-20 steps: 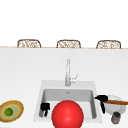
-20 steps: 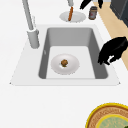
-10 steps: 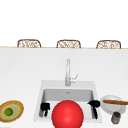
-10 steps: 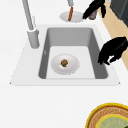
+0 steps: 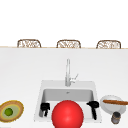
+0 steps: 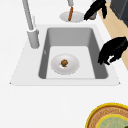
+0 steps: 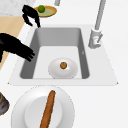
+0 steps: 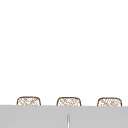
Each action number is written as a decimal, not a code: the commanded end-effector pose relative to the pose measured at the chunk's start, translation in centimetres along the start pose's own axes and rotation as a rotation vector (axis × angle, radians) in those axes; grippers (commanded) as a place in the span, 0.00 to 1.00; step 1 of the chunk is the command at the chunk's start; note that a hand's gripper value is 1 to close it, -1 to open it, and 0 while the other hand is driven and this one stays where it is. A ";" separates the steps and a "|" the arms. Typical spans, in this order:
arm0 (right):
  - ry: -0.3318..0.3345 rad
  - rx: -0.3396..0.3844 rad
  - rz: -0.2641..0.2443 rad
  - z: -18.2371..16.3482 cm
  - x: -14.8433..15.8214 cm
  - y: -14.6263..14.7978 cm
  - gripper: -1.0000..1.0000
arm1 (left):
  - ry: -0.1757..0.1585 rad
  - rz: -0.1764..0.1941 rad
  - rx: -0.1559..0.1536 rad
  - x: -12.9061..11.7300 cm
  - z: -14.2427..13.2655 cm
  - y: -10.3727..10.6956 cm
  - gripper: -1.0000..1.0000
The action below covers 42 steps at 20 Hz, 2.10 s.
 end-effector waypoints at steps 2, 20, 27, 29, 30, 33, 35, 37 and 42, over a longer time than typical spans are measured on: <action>-0.022 -0.009 0.017 0.0 0.6 -0.7 0.00 | 0.000 0.000 0.000 0.0 0.0 0.0 0.50; -0.010 -0.294 0.032 -3.8 3.6 -7.6 0.00 | 0.000 0.000 0.000 0.0 0.0 0.0 0.50; -0.017 -0.435 0.040 -6.5 4.9 -11.4 0.00 | 0.000 0.000 0.000 0.0 0.0 0.0 0.50; -0.017 -0.478 0.047 -7.3 5.2 -12.5 0.00 | 0.000 0.000 0.000 0.0 0.0 0.0 0.50; -0.016 -0.501 0.053 -7.8 5.4 -13.0 0.00 | 0.000 0.000 0.000 0.0 0.0 0.0 0.50; -0.015 -0.570 0.063 -9.0 5.9 -14.5 0.00 | 0.000 0.000 0.000 0.0 0.0 0.0 0.50; -0.012 -0.596 0.075 -10.4 6.4 -15.5 0.00 | 0.000 0.000 0.000 0.0 0.0 0.0 0.50; -0.010 -0.589 0.082 -12.1 6.6 -16.5 0.00 | 0.000 0.000 0.000 0.0 0.0 0.0 0.50; -0.011 -0.592 0.081 -15.5 7.8 -19.2 0.00 | 0.000 0.000 0.000 0.0 0.0 0.0 0.50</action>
